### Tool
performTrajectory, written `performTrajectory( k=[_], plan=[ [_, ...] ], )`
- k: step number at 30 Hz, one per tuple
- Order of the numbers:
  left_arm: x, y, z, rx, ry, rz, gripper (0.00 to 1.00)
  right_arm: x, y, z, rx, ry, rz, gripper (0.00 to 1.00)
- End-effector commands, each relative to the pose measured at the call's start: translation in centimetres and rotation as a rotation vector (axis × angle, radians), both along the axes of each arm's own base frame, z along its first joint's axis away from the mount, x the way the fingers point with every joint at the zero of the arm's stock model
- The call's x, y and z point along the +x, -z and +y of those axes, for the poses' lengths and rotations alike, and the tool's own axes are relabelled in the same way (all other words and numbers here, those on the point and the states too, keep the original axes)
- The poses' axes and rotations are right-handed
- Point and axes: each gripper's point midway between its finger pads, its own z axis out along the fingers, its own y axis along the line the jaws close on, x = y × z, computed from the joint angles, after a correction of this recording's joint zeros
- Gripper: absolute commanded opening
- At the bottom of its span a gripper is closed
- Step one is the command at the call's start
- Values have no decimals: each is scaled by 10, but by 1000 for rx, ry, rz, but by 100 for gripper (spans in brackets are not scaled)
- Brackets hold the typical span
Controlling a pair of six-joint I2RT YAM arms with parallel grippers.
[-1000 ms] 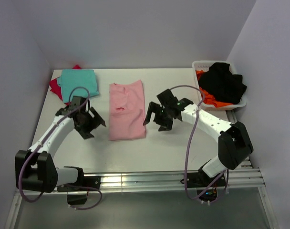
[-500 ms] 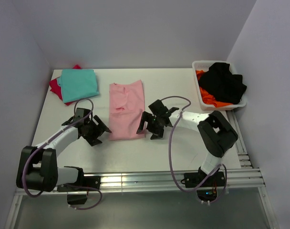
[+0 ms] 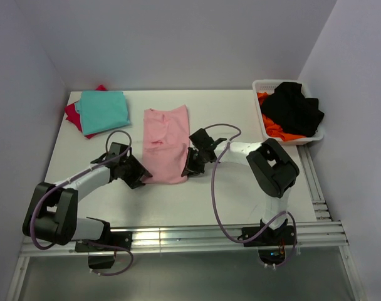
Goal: Fold and stack the t-shirts
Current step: Fold the tshirt
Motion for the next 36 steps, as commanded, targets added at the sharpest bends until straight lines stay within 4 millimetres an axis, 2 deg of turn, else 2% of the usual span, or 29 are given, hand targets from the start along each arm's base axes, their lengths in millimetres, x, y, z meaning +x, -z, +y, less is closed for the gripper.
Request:
performTrajectory(
  k=[1,2,3,4,5,7,8,9,11,15,16,18,19,20,21,22,24,25,26,31,34,35,36],
  plan=[
    [7,2,-5,1,-28,-11,52,1,0,0,-17,-26,-13,19],
    [7,3,-6,2,-27,-9,41,0,-1,-1,-16,-29,-15,15],
    [8,3,-7,3,-24,-6,38,-2,0,-3,-19,-35,-13,10],
    [10,3,-8,6,-24,-6,35,-3,0,-5,-23,-34,-13,1],
    [10,4,-7,15,-23,-1,25,-4,-2,-7,-24,-35,-15,0],
    [14,-1,-8,21,-18,-11,18,-8,0,-12,-31,-36,-9,0],
    [13,-1,-6,36,-22,-6,5,-10,-3,-16,-33,-34,-13,0],
    [11,-4,-4,48,-21,7,0,-14,-3,-19,-39,-34,-7,0],
    [7,-10,-5,58,-3,5,1,-23,-6,-26,-39,-34,-7,0],
    [-17,-23,-3,77,30,9,0,-48,-13,-44,-34,-14,5,0],
    [-26,-30,-1,77,35,4,0,-52,-26,-46,-14,-9,-23,0],
    [-43,-32,1,89,49,14,0,-69,-26,-57,-21,4,-5,0],
    [-54,-40,5,89,44,10,0,-74,-39,-57,6,2,-32,0],
    [-61,-42,5,89,49,10,0,-82,-39,-61,5,12,-20,0],
    [-67,-45,7,86,45,11,0,-90,-40,-66,-3,15,-7,0],
    [-72,-55,8,64,37,-15,0,-94,-52,-66,21,15,-33,0],
    [-84,-63,12,61,35,-3,0,-106,-57,-75,11,32,-15,0],
    [-87,-72,12,45,29,-25,0,-107,-69,-76,30,40,-45,0],
    [-93,-75,15,51,27,-13,0,-111,-73,-78,33,46,-45,0],
    [-92,-105,15,37,27,-48,0,-124,-90,-92,34,68,-51,0],
    [-83,-120,14,48,34,-70,0,-129,-92,-96,27,64,-47,0],
    [-78,-131,12,46,35,-93,0,-131,-94,-97,25,64,-40,0],
    [-75,-132,12,58,43,-85,0,-133,-94,-96,29,56,-29,0]
  ],
)
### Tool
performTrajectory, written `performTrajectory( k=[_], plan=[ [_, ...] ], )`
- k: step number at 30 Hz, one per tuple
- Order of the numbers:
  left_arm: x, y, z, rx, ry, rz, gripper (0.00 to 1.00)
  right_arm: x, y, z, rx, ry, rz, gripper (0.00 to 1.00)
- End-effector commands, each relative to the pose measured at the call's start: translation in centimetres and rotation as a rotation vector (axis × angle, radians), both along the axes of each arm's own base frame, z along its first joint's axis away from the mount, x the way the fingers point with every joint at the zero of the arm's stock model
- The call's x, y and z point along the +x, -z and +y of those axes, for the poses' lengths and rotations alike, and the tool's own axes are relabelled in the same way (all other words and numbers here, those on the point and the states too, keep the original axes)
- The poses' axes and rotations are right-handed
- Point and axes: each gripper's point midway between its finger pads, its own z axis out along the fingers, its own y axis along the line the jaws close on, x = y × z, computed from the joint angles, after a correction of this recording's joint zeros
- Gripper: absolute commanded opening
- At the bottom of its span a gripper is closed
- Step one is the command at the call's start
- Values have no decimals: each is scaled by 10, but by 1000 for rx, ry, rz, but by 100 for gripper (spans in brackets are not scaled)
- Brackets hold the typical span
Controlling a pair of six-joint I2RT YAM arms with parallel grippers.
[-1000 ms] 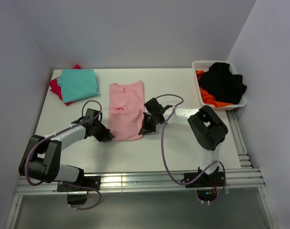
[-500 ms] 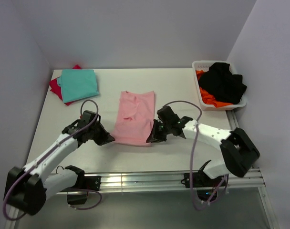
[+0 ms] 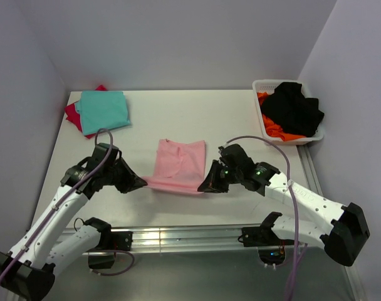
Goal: Fold and stack the t-shirts
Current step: Fold the tshirt
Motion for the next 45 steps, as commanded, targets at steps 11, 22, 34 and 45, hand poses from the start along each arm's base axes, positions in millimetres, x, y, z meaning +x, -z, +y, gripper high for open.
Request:
performTrajectory(
  k=[11,22,34,45],
  plan=[
    [5,-23,15,120,5,38,0,-53,21,-41,-117,30,208,0],
    [-39,7,25,113,17,153,0,-87,40,-46,-57,26,307,0],
    [17,7,0,130,66,173,3,-31,22,-39,-161,-29,223,0],
    [299,37,-24,172,178,179,99,280,-6,-71,-409,41,103,100]
  ],
)
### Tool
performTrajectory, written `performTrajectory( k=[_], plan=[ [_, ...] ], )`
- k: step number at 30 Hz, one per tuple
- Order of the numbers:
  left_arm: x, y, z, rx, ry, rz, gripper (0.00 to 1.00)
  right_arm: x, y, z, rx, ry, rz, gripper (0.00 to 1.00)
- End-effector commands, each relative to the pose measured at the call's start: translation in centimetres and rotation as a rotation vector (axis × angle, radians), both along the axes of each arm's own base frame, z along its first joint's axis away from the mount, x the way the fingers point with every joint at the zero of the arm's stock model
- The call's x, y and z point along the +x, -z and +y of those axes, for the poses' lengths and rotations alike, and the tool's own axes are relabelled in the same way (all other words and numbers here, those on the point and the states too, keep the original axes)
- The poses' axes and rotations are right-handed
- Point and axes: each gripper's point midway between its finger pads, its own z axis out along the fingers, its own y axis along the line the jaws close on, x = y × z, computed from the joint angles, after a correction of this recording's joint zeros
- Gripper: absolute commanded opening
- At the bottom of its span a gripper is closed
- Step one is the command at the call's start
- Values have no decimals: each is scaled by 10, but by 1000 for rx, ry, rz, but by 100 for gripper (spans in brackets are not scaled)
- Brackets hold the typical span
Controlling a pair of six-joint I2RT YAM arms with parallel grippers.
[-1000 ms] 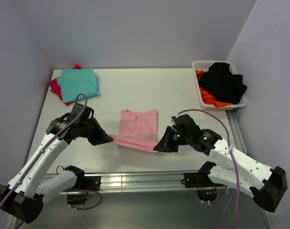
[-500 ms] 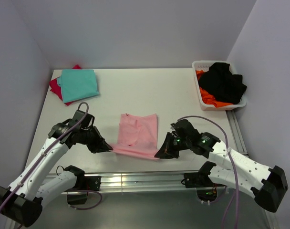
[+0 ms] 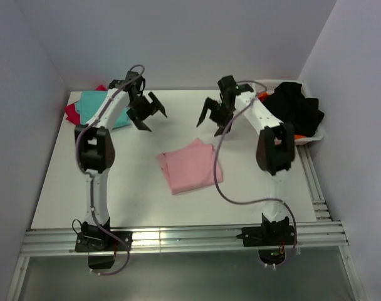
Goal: Fold and stack the t-shirts
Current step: Fold the tshirt
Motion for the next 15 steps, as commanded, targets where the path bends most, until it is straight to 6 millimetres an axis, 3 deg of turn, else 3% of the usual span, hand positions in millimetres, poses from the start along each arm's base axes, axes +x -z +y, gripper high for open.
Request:
performTrajectory(
  k=[1,2,3,4,5,6,7,8,9,10,11,12,13,14,15],
  plan=[
    [32,-2,15,28,63,14,99,42,-29,-33,-141,-92,-37,100],
    [36,-3,18,34,46,6,100,41,-31,-35,-133,-93,-18,100],
    [31,-21,23,45,35,-29,100,41,-48,-35,-116,-93,-68,100],
    [40,-29,24,44,23,-115,100,21,-27,-37,-113,-100,4,100],
    [10,6,34,77,5,-13,99,10,-25,-34,-81,-105,-2,100],
    [2,-27,45,95,-29,-115,100,12,-53,-25,-4,-102,-143,100],
    [-18,-3,56,120,-51,-76,99,-19,-19,-32,-14,-98,-53,100],
    [-27,-7,63,137,-75,-95,99,-29,-14,-34,-7,-95,-58,100],
    [-39,-32,68,142,-90,-166,100,-36,-23,-30,39,-102,-109,100],
    [-60,-15,70,158,-82,-137,100,-59,1,-34,36,-101,-44,100],
    [-72,-18,71,166,-86,-146,100,-65,6,-35,38,-100,-50,100],
    [-85,-33,72,171,-91,-195,100,-86,16,-39,40,-102,-19,100],
    [-109,-17,68,185,-70,-155,100,-92,20,-40,38,-108,-23,100],
    [-119,-28,65,163,-79,-198,100,-96,23,-43,26,-104,-33,100],
    [-128,-26,60,151,-76,-209,99,-108,28,-48,12,-105,-26,100]
  ],
)
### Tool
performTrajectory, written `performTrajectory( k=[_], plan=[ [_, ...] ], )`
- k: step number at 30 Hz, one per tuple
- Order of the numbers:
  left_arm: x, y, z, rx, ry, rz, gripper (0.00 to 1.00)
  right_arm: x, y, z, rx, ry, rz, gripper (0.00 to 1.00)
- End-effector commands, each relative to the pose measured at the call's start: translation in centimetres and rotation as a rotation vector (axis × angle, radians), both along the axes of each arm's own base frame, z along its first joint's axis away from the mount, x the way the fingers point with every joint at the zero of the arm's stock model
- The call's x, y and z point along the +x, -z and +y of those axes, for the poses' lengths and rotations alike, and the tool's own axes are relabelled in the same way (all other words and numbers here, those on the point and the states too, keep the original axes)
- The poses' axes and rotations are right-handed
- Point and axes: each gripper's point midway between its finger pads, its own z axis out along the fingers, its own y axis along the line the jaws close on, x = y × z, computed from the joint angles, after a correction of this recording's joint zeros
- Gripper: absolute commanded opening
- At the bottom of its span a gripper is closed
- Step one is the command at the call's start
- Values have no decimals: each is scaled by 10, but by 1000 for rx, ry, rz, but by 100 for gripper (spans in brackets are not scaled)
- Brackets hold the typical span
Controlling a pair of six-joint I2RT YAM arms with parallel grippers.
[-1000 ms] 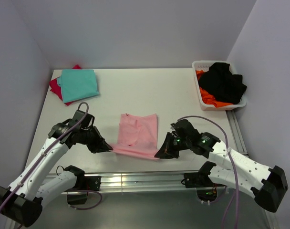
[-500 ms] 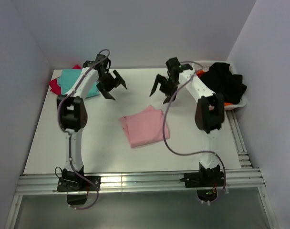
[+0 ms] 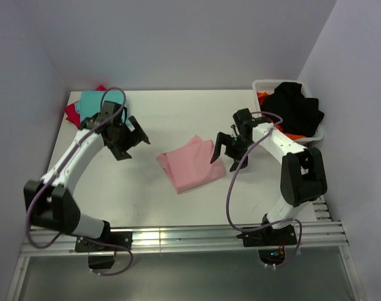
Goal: Fold and stack the t-shirts
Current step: Fold the tshirt
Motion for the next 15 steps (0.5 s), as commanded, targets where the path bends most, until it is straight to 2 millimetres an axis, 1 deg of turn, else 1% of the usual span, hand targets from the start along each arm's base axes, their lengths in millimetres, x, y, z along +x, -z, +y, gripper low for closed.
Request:
performTrajectory(
  k=[1,2,3,4,5,6,7,8,9,11,12,13,15],
  plan=[
    [-35,16,-17,-6,22,-55,99,-1,10,-4,6,-11,-97,100],
    [-30,3,-27,-69,12,-157,100,-6,12,-7,-2,-10,-95,100],
    [-35,6,-35,-109,20,-173,100,-8,9,-9,-7,-5,-110,100],
    [-53,30,-40,-146,29,-131,100,-16,13,-12,-15,1,-100,100],
    [-51,32,-44,-186,6,-158,100,-18,13,-14,-12,8,-104,100],
    [-42,25,-49,-221,1,-239,100,-25,10,-14,-5,15,-110,100],
    [-50,41,-50,-218,-2,-224,99,-27,7,-15,-2,19,-122,100],
    [-49,50,-48,-201,-20,-226,99,-30,4,-16,0,23,-126,100],
    [-47,55,-51,-194,-19,-234,100,-34,-2,-18,3,27,-147,100],
    [-48,73,-53,-179,-31,-204,100,-42,-11,-22,-10,23,-162,100],
    [-45,76,-54,-176,-36,-208,99,-46,-12,-25,-19,15,-162,100],
    [-42,76,-60,-188,-28,-228,99,-49,-13,-27,-25,12,-164,100],
    [-36,81,-64,-184,-47,-237,100,-59,-15,-35,-63,0,-167,100]
  ],
)
